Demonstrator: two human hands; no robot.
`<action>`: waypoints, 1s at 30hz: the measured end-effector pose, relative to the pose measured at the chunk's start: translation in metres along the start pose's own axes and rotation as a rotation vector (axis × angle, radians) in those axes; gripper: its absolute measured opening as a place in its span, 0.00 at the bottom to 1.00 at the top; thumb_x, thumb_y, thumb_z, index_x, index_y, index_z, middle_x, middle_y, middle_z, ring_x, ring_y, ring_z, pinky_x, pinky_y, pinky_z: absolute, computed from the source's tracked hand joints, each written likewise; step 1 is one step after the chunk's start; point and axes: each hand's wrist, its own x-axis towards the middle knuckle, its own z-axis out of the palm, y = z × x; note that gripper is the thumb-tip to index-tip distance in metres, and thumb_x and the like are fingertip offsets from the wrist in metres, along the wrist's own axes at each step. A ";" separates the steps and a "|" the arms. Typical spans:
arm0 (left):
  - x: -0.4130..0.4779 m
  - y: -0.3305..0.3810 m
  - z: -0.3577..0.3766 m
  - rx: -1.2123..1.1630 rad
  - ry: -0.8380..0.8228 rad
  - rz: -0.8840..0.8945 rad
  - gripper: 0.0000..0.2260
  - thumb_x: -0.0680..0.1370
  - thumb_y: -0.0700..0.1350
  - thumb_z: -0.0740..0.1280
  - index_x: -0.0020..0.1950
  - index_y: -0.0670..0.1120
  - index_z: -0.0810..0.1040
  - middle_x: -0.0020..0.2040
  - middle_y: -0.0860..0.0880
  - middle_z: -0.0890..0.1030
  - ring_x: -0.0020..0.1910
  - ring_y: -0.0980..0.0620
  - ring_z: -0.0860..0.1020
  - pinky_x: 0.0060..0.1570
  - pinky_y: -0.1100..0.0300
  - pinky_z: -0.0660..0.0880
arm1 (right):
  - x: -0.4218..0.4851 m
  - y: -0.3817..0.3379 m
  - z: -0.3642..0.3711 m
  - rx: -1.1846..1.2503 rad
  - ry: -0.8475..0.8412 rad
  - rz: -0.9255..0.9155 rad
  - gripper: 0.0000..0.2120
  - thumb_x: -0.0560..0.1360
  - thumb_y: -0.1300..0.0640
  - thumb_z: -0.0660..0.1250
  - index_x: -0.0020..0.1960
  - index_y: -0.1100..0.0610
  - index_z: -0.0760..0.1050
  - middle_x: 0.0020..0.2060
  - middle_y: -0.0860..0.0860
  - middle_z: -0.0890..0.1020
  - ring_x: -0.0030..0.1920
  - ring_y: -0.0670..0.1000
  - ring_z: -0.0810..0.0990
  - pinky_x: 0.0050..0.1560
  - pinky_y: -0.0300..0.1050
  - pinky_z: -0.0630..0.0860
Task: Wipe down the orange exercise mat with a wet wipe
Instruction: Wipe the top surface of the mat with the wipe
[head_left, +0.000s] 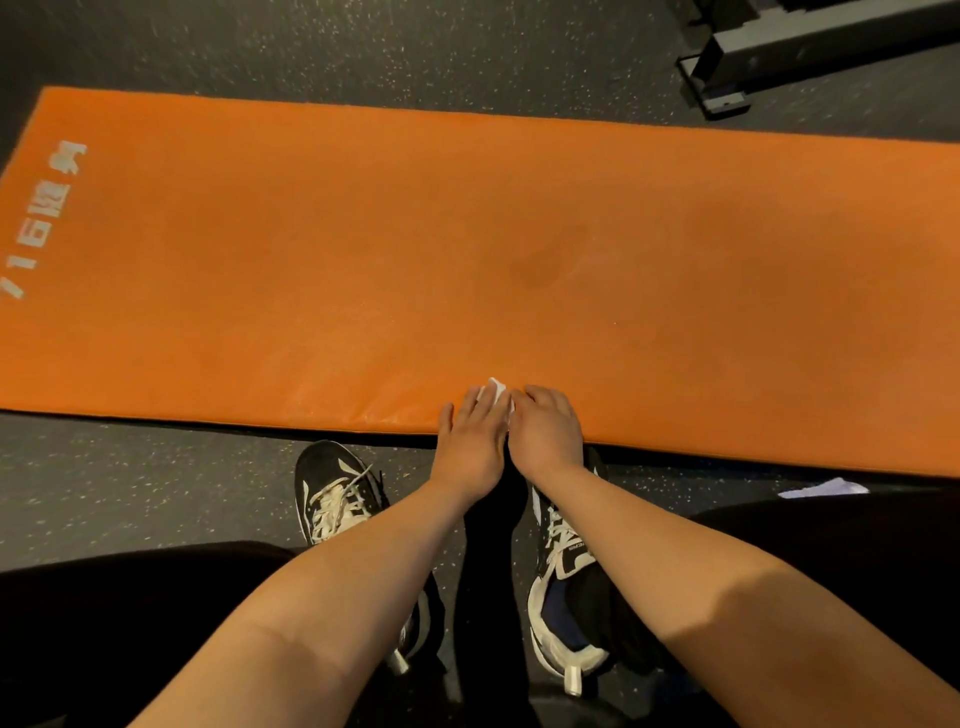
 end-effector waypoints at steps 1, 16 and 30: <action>0.004 0.000 -0.001 0.012 -0.004 -0.018 0.23 0.87 0.51 0.48 0.83 0.53 0.51 0.83 0.52 0.47 0.81 0.50 0.43 0.77 0.41 0.42 | 0.003 0.001 -0.002 -0.013 0.011 -0.007 0.21 0.85 0.52 0.52 0.77 0.50 0.66 0.76 0.49 0.66 0.77 0.54 0.59 0.75 0.51 0.59; 0.032 -0.002 -0.006 0.020 -0.060 -0.051 0.23 0.86 0.50 0.48 0.83 0.54 0.52 0.83 0.53 0.47 0.81 0.51 0.40 0.76 0.41 0.38 | 0.006 0.015 0.017 0.103 0.107 0.010 0.21 0.85 0.56 0.55 0.76 0.55 0.68 0.75 0.50 0.68 0.76 0.52 0.61 0.75 0.49 0.55; 0.026 0.019 0.002 0.012 -0.031 -0.041 0.23 0.86 0.51 0.47 0.82 0.54 0.53 0.83 0.53 0.48 0.81 0.52 0.42 0.77 0.41 0.39 | 0.001 0.025 0.008 0.048 0.117 0.031 0.22 0.85 0.52 0.52 0.78 0.55 0.64 0.78 0.51 0.64 0.78 0.53 0.56 0.78 0.50 0.50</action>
